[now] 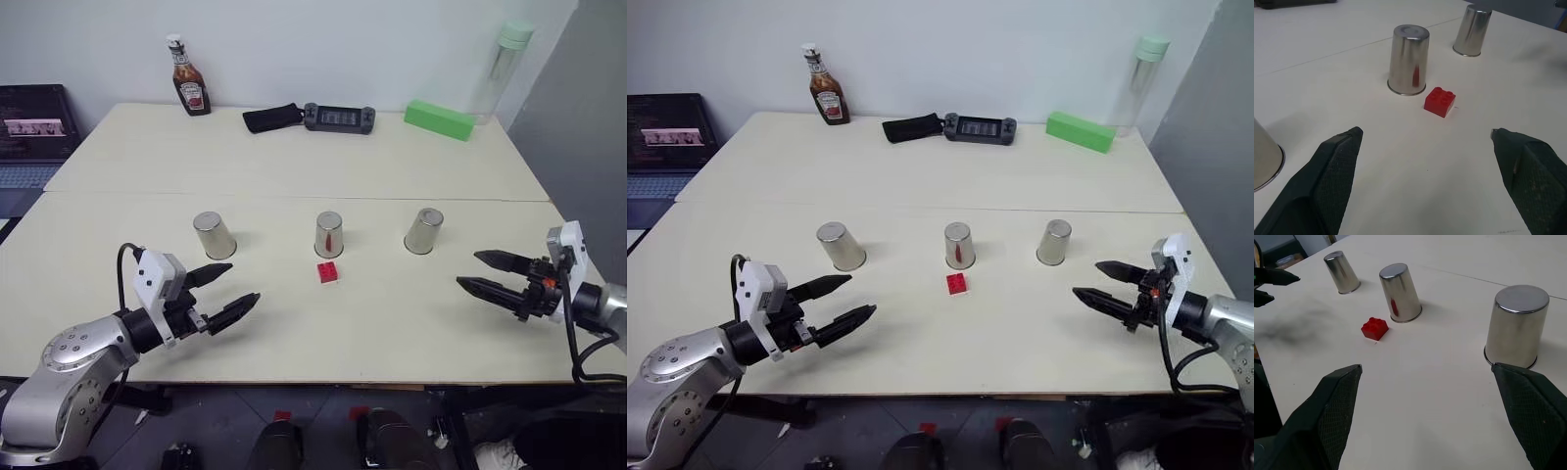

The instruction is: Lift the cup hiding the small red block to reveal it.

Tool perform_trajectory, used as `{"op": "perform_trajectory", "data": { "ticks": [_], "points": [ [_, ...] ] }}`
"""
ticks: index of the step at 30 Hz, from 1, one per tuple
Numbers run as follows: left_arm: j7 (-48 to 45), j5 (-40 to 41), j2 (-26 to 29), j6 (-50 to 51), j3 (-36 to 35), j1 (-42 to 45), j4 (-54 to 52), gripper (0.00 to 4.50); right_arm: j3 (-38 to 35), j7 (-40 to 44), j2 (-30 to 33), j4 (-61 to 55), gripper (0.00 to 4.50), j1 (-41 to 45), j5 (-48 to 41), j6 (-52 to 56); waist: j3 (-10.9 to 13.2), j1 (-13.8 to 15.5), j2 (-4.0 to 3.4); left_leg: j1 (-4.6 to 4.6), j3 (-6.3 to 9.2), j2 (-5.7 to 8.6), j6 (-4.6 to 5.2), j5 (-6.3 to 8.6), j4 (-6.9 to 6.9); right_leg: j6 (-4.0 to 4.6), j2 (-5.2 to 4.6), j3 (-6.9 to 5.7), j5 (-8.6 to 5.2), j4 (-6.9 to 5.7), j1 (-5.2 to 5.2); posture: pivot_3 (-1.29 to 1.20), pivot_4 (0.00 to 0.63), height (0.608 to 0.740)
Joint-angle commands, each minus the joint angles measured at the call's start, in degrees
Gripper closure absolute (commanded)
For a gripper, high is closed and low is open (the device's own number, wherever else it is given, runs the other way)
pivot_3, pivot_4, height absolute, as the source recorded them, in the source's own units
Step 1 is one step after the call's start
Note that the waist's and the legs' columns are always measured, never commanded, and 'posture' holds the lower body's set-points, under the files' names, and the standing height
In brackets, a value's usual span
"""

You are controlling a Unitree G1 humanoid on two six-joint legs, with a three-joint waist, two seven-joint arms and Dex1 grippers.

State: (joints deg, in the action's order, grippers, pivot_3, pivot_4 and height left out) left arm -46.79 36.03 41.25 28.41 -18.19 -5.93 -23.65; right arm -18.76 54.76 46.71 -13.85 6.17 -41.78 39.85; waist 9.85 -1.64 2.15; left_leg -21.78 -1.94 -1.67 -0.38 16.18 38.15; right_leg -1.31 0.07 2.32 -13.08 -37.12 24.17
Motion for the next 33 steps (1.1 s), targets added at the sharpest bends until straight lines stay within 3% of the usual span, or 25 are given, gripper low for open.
{"op": "perform_trajectory", "data": {
  "ticks": [1,33],
  "points": [
    [0.2,-0.3,-0.1,-1.0,-0.5,0.2,-1.0,0.03,-0.2,0.0,0.0,-1.5,0.0,1.0,-1.0,0.0,0.0,0.0,0.0,0.0,0.0,0.0,0.0,0.0,0.0,0.0,0.0,0.0,0.0,0.0,0.0,0.0,0.15,0.74],
    [0.3,0.4,-0.2,-0.8,-1.5,-1.4,-1.6,0.03,2.0,0.5,-1.0,-2.7,0.0,2.6,-1.8,1.0,0.0,0.0,0.0,-0.01,0.0,0.0,0.0,0.0,0.0,0.0,-0.01,0.01,0.0,0.0,0.0,0.0,0.15,0.74]
  ]
}}
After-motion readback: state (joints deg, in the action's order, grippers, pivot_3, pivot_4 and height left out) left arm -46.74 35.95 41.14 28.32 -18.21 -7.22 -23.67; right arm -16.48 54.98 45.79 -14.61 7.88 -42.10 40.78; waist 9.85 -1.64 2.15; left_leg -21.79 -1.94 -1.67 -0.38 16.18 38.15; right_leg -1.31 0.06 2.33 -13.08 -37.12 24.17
